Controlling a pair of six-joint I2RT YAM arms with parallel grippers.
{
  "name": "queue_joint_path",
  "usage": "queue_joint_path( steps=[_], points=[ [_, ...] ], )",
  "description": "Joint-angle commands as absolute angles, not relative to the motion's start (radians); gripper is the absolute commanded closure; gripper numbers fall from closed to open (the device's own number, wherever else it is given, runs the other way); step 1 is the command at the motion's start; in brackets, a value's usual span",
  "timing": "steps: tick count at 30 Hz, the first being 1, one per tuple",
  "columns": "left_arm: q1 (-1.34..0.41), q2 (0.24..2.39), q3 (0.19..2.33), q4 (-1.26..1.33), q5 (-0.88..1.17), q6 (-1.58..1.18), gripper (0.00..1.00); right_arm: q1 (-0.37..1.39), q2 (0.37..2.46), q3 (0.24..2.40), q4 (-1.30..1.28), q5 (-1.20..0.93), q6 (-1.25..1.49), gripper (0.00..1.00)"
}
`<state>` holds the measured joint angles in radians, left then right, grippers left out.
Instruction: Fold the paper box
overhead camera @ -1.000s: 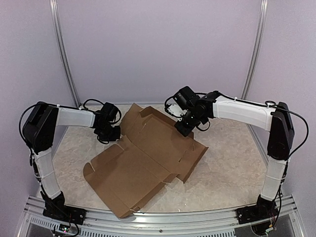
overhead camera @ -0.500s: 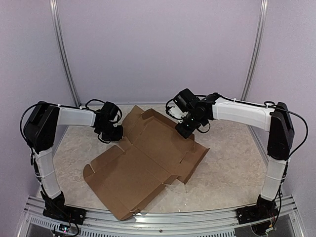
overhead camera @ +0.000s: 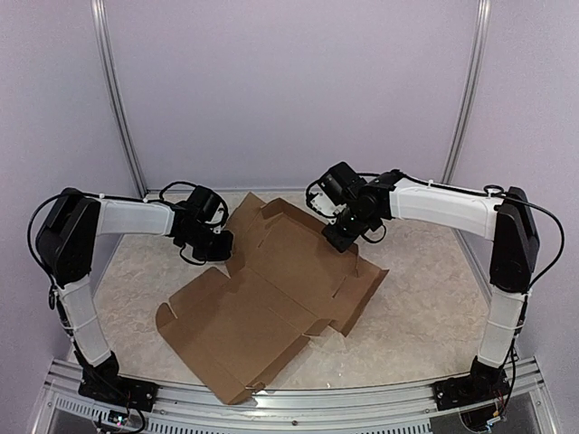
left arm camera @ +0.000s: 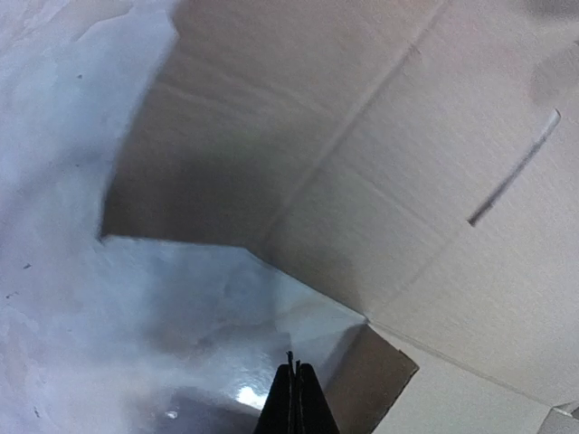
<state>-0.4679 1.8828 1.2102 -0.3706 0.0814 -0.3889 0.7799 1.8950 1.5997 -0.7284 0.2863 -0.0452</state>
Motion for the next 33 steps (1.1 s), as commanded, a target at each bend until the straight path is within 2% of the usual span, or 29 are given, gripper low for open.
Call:
queue_joint_path(
  steps=[1, 26, 33],
  points=[
    [-0.531, 1.846, 1.192, -0.362, 0.143, -0.404, 1.0, 0.777, 1.893, 1.601, -0.689, 0.291, -0.003, 1.0],
    [-0.606, 1.951, 1.173, -0.291, 0.142, -0.43, 1.0, 0.776, 1.848, 1.548, -0.654, 0.298, 0.046, 1.0],
    [-0.58, 1.867, 1.172, -0.295, 0.135, -0.407, 1.0, 0.777, 1.824, 1.533, -0.637, 0.305, 0.016, 1.0]
  ],
)
